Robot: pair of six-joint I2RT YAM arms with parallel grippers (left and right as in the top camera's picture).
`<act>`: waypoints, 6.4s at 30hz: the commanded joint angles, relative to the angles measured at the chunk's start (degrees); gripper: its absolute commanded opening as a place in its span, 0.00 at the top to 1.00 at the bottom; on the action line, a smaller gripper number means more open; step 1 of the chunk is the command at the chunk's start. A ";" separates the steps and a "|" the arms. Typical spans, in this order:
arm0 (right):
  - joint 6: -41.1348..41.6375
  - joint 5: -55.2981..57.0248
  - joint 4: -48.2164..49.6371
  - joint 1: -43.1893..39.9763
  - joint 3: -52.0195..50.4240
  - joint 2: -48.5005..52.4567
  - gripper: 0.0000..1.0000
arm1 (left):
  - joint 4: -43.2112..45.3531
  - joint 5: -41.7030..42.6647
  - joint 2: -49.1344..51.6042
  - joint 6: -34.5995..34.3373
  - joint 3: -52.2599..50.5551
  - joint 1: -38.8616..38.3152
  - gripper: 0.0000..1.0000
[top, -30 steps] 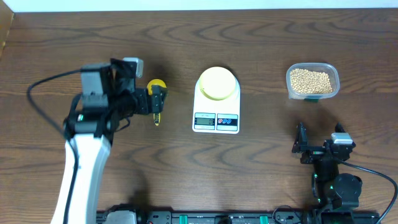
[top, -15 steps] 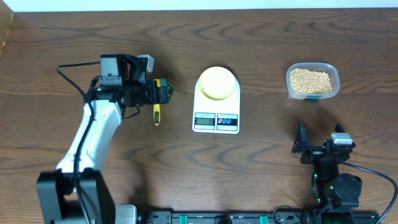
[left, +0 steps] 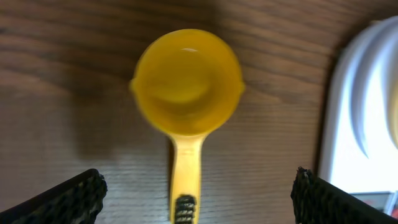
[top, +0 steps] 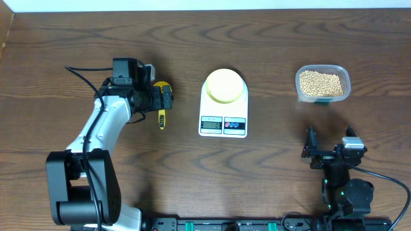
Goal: Scoop item into bowl and weigh 50g on scale
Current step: 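Move the left gripper over the yellow scoop handle, then lower the left gripper and close it on the scoop handle, then lift the yellow scoop with the left gripper toward the scale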
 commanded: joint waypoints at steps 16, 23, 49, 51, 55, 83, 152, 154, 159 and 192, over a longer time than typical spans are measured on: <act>0.55 0.07 -0.22 -0.20 -0.04 -0.26 0.01 | -5.33 -14.99 0.17 -5.70 -0.72 -7.61 0.02; 0.55 0.07 -0.22 -0.20 -0.04 -0.26 0.01 | -5.33 -14.97 0.17 -5.68 -0.72 -7.63 0.02; 0.55 0.07 -0.22 -0.20 -0.04 -0.26 0.01 | -0.42 -9.46 0.31 -4.33 -0.72 -14.05 0.27; 0.55 0.07 -0.22 -0.20 -0.04 -0.26 0.01 | 0.39 -10.45 0.63 -4.33 -0.72 -14.03 0.06; 0.55 0.07 -0.22 -0.20 -0.04 -0.26 0.01 | 1.62 -15.72 1.66 -4.33 -0.72 -13.97 0.02; 0.55 0.07 -0.22 -0.20 -0.04 -0.26 0.01 | 4.17 -17.99 9.81 -4.39 -0.87 -11.19 0.02; 0.55 0.07 -0.22 -0.20 -0.04 -0.26 0.01 | 9.51 -23.12 10.34 -13.40 -0.85 -11.19 0.91; 0.55 0.07 -0.22 -0.20 -0.04 -0.26 0.01 | 9.53 -23.12 9.29 -13.38 -0.85 -11.19 0.91; 0.55 0.07 -0.22 -0.20 -0.04 -0.26 0.01 | 9.51 -22.69 3.85 -13.35 -0.15 -11.19 0.92; 0.55 0.07 -0.22 -0.20 -0.04 -0.26 0.01 | 9.33 15.52 -16.92 -21.09 9.05 -14.73 0.92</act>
